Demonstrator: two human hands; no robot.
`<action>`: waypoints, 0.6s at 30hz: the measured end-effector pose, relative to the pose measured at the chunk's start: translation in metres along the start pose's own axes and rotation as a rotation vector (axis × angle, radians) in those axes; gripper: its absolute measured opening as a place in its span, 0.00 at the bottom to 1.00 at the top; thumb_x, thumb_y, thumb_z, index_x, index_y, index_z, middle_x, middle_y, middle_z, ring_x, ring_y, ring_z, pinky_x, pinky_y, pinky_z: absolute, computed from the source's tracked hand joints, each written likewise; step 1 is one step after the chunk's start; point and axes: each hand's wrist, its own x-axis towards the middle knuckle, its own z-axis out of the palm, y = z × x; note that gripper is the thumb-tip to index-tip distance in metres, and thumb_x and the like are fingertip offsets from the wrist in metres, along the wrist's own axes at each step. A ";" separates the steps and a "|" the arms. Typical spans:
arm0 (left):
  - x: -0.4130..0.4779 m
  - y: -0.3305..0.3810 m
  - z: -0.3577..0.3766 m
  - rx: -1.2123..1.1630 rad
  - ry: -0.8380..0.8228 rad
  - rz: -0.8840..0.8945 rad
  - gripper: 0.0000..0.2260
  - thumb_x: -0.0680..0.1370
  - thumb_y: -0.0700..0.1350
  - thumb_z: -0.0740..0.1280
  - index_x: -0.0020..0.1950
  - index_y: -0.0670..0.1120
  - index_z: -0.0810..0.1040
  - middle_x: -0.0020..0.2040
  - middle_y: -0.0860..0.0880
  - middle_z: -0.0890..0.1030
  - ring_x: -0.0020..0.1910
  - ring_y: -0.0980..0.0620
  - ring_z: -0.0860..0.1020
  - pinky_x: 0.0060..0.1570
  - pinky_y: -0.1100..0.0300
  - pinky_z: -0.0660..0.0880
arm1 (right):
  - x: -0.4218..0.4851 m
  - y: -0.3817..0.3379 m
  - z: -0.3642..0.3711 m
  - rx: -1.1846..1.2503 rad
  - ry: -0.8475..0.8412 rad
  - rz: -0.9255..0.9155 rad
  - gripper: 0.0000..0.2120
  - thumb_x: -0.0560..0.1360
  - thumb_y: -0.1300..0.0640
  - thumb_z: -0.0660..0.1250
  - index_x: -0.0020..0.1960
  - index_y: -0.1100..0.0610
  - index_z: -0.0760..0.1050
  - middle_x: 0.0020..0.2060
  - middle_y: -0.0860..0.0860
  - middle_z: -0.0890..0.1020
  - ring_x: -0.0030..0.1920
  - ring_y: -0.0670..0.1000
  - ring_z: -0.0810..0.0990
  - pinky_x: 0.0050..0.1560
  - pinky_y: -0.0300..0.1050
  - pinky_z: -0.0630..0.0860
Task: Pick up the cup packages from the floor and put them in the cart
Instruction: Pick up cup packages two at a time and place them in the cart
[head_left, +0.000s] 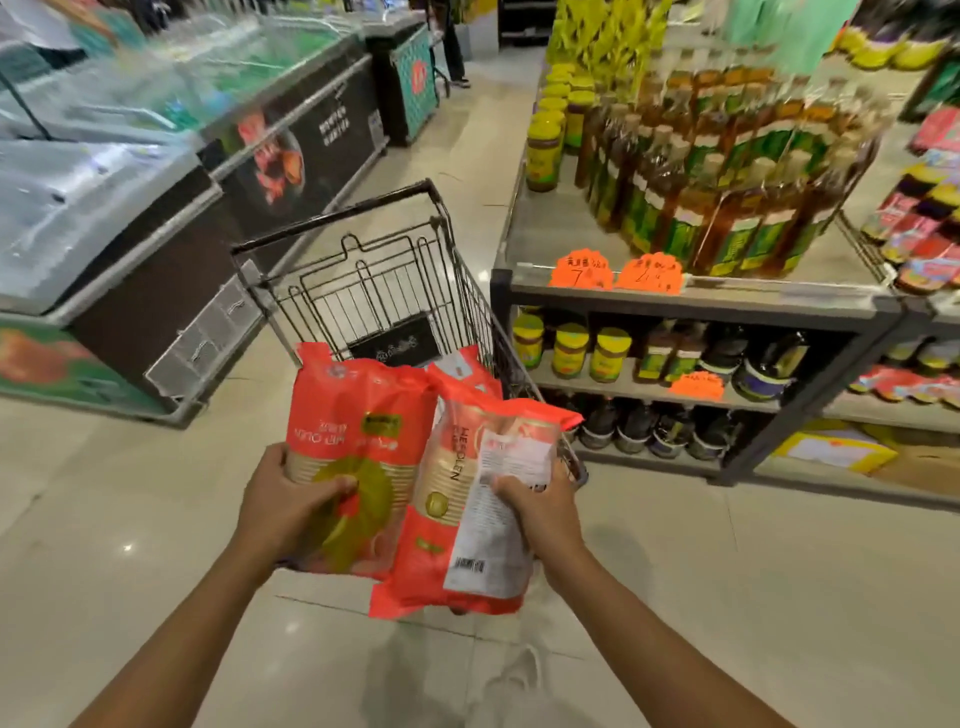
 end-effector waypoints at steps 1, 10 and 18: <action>0.018 0.000 0.000 0.019 -0.015 -0.008 0.40 0.51 0.61 0.80 0.59 0.50 0.75 0.53 0.47 0.83 0.48 0.44 0.83 0.51 0.39 0.82 | 0.012 0.003 0.010 0.012 -0.002 0.009 0.33 0.61 0.46 0.79 0.64 0.52 0.78 0.53 0.47 0.87 0.51 0.47 0.87 0.55 0.51 0.83; 0.186 0.054 -0.016 0.256 -0.096 0.080 0.36 0.49 0.62 0.76 0.54 0.51 0.75 0.46 0.50 0.83 0.42 0.49 0.82 0.45 0.48 0.79 | 0.113 0.006 0.108 0.217 0.052 0.231 0.36 0.61 0.41 0.80 0.64 0.54 0.76 0.52 0.48 0.87 0.52 0.51 0.86 0.57 0.55 0.82; 0.352 0.080 0.059 0.410 -0.460 0.150 0.32 0.53 0.56 0.79 0.54 0.50 0.76 0.47 0.47 0.85 0.43 0.46 0.83 0.47 0.44 0.82 | 0.196 0.048 0.149 0.372 0.387 0.447 0.54 0.50 0.30 0.83 0.70 0.45 0.69 0.56 0.49 0.86 0.56 0.56 0.85 0.58 0.61 0.82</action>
